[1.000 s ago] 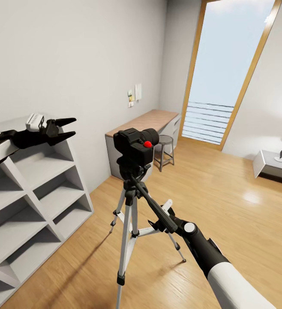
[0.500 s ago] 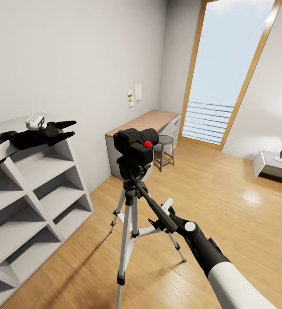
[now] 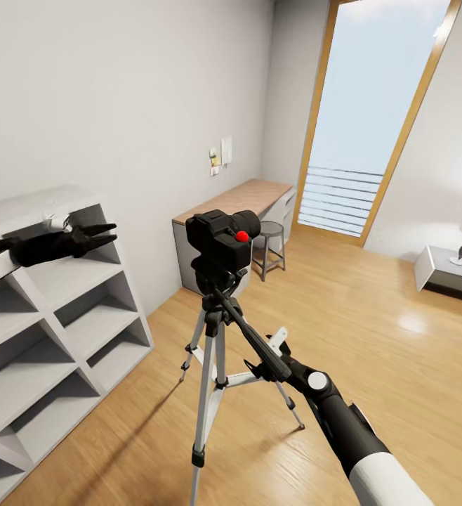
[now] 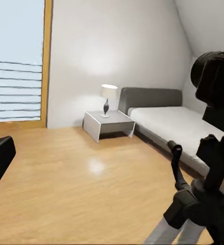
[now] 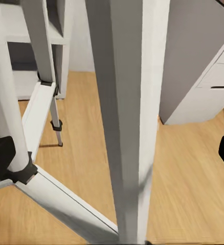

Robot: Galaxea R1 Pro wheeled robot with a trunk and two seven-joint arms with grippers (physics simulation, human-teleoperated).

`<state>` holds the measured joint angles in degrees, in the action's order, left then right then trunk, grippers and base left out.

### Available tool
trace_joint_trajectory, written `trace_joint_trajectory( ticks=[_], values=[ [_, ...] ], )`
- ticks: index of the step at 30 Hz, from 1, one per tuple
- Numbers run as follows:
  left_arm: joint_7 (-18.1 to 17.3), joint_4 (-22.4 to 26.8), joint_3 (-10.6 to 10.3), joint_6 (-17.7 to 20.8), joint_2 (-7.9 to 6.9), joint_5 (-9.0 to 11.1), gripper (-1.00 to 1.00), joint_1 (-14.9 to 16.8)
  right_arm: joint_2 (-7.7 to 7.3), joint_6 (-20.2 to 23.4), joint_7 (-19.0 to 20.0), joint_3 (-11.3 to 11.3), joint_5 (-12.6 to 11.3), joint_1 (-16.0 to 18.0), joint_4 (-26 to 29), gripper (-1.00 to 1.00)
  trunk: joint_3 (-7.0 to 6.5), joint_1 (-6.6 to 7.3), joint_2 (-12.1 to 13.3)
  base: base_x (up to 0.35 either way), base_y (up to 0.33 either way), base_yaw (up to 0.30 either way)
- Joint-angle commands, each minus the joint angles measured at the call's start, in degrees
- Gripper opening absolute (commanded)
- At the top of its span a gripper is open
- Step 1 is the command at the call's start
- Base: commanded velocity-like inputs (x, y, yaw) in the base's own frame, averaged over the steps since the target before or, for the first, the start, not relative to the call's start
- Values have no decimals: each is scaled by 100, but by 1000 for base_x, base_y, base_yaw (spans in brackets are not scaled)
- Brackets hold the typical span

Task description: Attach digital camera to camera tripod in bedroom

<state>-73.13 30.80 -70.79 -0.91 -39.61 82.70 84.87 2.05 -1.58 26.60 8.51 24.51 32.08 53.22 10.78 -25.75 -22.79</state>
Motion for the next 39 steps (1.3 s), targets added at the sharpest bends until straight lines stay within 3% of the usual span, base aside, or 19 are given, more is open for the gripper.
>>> trace_joint_trajectory(
  ticks=[1, 9, 15, 16, 20, 21, 26, 30, 39],
  values=[
    [-3, 6, -45, -8, -7, 53, 100, 12, 3, -15, 18, -9, 59, 3, 7, 100, 12, -4, -13, 0, 0, 0],
    [409, -2, 16, 52, -193, 81, 100, -768, -13, 350, 7, -318, 54, -420, 496, 100, 12, -4, -13, 0, 0, 0],
    [450, -3, 1, 54, -251, 77, 100, -920, -18, 425, -7, -371, 59, -538, 633, 100, 12, -4, -13, 0, 0, 0],
    [469, -3, 15, 50, -270, 86, 100, -1166, -32, 464, -17, -475, 64, -626, 693, 100, 12, -4, -13, 0, 0, 0],
    [481, -4, 18, 28, -279, 91, 100, -1366, -39, 478, -20, -565, 69, -709, 717, 100, 12, -4, -13, 0, 0, 0],
    [489, -7, 24, 22, -286, 102, 100, -1764, -77, 490, -22, -639, 99, -860, 734, 100, 12, -4, -13, 0, 0, 0],
    [482, -81, 23, 84, -286, 111, 100, -2151, -141, 538, -27, -663, 121, -1010, 730, 100, 12, -4, -13, 0, 0, 0],
    [481, -218, 22, 175, -285, 125, 100, -2549, -169, 823, -30, -721, 128, -1140, 707, 100, 12, -4, -13, 0, 0, 0],
    [620, -640, 21, 403, -214, 138, 100, -3538, -193, 1529, -46, -1215, 139, -1318, 213, 100, 12, -4, -13, 0, 0, 0]
  ],
)
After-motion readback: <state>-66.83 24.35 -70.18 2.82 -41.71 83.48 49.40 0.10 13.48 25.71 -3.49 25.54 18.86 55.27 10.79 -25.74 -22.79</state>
